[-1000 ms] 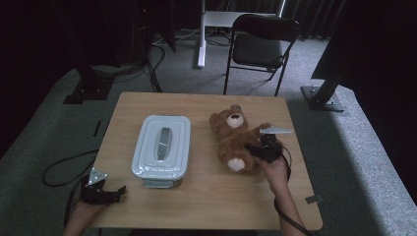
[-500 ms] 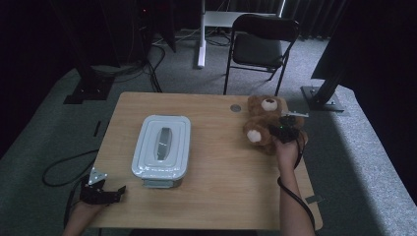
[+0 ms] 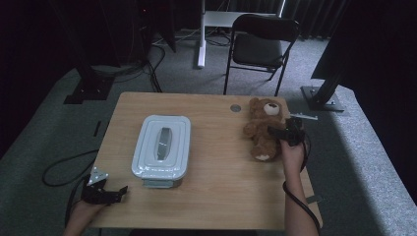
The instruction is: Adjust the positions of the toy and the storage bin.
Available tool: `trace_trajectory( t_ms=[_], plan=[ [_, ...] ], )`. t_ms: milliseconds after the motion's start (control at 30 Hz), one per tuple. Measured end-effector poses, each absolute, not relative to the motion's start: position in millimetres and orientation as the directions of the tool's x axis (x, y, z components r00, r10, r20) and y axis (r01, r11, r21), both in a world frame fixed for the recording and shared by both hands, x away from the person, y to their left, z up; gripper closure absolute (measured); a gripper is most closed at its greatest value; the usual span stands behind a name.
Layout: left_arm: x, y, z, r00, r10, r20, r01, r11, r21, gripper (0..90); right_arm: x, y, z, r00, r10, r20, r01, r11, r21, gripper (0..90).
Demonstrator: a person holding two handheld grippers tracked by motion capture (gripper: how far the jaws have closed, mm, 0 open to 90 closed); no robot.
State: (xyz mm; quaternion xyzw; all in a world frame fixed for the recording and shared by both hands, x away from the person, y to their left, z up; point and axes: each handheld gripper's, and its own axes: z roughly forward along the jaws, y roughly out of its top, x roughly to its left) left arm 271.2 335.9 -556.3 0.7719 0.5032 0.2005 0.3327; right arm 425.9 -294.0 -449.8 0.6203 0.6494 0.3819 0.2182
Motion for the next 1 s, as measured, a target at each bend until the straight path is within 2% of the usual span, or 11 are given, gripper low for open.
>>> trace_trajectory(
  t_ms=[133,233,367,400,500,633,667,800,1000],
  plan=[
    [274,333,-556,0.415,0.91,0.012,0.645,-0.303,0.702,1.9,416,-277,-433,-0.206,0.951,0.229,0.612,-0.057,0.789,14.2],
    [285,333,-553,0.36,0.933,0.014,0.667,-0.268,0.695,1.8,414,-257,-430,-0.242,0.939,0.244,0.6,-0.053,0.799,14.2],
    [294,333,-549,0.342,0.939,0.032,0.658,-0.264,0.705,1.9,414,-234,-432,-0.295,0.919,0.26,0.605,-0.031,0.796,14.2],
    [297,332,-547,0.341,0.939,0.035,0.655,-0.264,0.708,1.9,414,-218,-435,-0.337,0.9,0.277,0.62,-0.01,0.785,14.2],
    [309,327,-544,0.346,0.937,0.039,0.647,-0.269,0.713,1.9,417,-193,-445,-0.379,0.875,0.301,0.624,0.002,0.781,14.2],
    [318,322,-543,0.358,0.933,0.044,0.646,-0.281,0.71,1.9,418,-164,-456,-0.421,0.859,0.292,0.626,0.042,0.779,14.1],
    [325,320,-543,0.365,0.931,0.034,0.644,-0.279,0.713,1.9,418,-145,-464,-0.448,0.851,0.274,0.623,0.077,0.779,13.6],
    [335,317,-540,0.382,0.924,0.031,0.642,-0.289,0.711,1.9,422,-117,-482,-0.471,0.842,0.262,0.636,0.119,0.763,13.5],
    [353,315,-529,0.381,0.924,0.032,0.625,-0.283,0.728,1.9,426,-96,-504,-0.496,0.817,0.294,0.672,0.147,0.725,13.1]
  ],
)
